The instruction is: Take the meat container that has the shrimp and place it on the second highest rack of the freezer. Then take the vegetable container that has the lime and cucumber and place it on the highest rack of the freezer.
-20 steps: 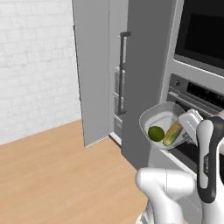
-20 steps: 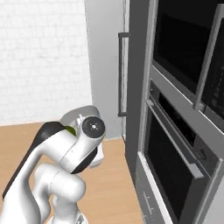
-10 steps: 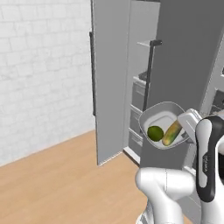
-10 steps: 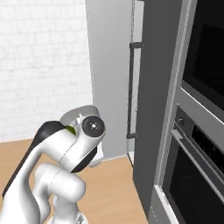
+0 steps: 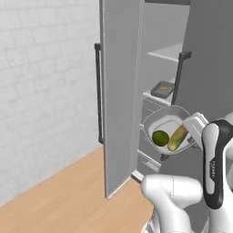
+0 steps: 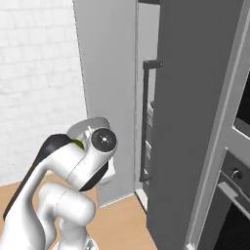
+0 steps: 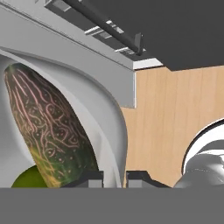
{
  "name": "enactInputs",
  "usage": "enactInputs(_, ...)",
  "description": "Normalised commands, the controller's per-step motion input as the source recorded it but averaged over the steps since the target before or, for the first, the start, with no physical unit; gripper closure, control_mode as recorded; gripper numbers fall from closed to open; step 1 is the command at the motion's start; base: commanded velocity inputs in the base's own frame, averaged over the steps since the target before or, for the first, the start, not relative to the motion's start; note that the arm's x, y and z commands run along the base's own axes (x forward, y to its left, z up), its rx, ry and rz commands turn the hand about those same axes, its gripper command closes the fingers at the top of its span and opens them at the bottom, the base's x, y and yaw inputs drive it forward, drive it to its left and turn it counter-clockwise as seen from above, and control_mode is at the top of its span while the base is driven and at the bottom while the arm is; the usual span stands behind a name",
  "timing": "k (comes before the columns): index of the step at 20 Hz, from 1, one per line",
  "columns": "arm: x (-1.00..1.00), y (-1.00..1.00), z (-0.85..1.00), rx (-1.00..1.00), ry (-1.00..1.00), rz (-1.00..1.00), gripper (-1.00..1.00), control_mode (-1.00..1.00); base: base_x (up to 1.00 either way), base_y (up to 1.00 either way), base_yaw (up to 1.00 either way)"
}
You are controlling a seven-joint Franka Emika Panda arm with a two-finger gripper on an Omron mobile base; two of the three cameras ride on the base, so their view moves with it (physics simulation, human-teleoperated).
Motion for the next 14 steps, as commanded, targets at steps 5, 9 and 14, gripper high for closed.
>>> enactInputs(5,0.00,0.00,0.00,0.00,0.00,0.00,1.00,1.00,0.76,0.45,-0.48)
enactInputs(9,0.00,0.00,0.00,0.00,0.00,0.00,1.00,1.00,0.67,0.47,-0.52)
enactInputs(14,0.00,0.00,0.00,0.00,0.00,0.00,1.00,1.00,0.57,0.31,-0.50)
